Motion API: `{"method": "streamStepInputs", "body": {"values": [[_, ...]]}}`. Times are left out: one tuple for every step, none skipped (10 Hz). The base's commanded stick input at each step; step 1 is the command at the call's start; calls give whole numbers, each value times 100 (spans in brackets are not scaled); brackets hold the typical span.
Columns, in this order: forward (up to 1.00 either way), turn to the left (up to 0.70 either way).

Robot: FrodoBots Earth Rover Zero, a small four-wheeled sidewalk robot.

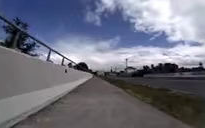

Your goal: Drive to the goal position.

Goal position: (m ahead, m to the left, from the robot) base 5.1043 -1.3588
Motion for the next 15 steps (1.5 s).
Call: {"method": "streamStepInputs", "body": {"values": [[70, 0], [70, 0], [70, 0], [70, 0], [70, 0], [70, 0], [70, 0], [70, 0], [70, 0], [70, 0], [70, 0], [70, 0], [70, 0], [70, 0], [70, 0]]}}
